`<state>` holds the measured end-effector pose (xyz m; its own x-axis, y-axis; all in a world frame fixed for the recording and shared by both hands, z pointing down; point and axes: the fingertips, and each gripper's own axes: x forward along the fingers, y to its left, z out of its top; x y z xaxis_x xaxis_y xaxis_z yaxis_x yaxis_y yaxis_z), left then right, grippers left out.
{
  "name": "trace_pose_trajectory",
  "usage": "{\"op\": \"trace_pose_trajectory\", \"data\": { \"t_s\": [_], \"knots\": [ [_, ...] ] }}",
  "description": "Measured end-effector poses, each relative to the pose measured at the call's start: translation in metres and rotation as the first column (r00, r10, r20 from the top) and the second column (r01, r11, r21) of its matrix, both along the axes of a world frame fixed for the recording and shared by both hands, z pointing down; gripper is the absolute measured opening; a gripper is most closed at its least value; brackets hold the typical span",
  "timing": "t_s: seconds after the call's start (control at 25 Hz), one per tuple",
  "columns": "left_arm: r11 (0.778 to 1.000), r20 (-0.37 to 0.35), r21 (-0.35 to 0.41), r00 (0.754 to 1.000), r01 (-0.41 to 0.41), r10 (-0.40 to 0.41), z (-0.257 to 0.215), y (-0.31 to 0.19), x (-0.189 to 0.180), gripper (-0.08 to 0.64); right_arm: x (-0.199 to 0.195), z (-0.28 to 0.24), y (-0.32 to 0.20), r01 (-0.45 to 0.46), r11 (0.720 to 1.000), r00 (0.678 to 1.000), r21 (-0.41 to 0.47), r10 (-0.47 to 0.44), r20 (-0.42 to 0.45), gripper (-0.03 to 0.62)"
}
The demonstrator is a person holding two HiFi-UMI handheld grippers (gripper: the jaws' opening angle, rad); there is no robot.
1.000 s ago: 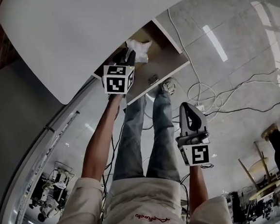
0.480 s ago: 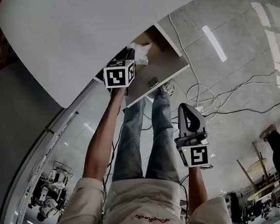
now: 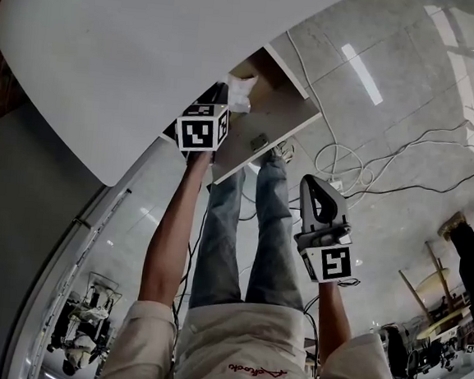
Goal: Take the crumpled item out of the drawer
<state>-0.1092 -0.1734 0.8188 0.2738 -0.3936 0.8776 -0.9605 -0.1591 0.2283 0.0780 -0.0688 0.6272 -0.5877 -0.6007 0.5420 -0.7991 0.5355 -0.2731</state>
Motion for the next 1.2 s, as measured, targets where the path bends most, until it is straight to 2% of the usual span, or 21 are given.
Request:
{"op": "trace_pose_trajectory", "data": {
  "t_s": [0.16, 0.48, 0.64, 1.0, 1.2],
  "knots": [
    [0.998, 0.053, 0.009, 0.997, -0.055, 0.054, -0.005, 0.000, -0.001, 0.038, -0.003, -0.001, -0.003, 0.005, 1.000, 1.000, 0.005, -0.005, 0.000, 0.012],
    [0.995, 0.034, 0.064, 0.997, -0.074, 0.072, -0.019, 0.004, 0.004, 0.020, -0.004, -0.001, 0.000, 0.003, 1.000, 1.000, 0.016, -0.003, -0.004, 0.012],
    [0.988, 0.016, 0.134, 0.997, -0.072, 0.071, -0.040, 0.000, 0.008, 0.020, -0.003, 0.000, 0.002, 0.004, 1.000, 1.000, 0.016, -0.004, -0.010, 0.012],
    [0.943, -0.012, 0.320, 0.995, -0.088, 0.097, -0.104, 0.000, 0.017, 0.020, 0.004, -0.003, 0.000, -0.017, 0.999, 1.000, 0.037, 0.018, -0.021, 0.012],
    [0.917, -0.041, 0.394, 0.995, -0.066, 0.089, -0.137, 0.016, 0.016, 0.020, 0.002, -0.003, 0.001, -0.018, 0.999, 0.999, 0.041, 0.019, -0.027, 0.012]
  ]
}}
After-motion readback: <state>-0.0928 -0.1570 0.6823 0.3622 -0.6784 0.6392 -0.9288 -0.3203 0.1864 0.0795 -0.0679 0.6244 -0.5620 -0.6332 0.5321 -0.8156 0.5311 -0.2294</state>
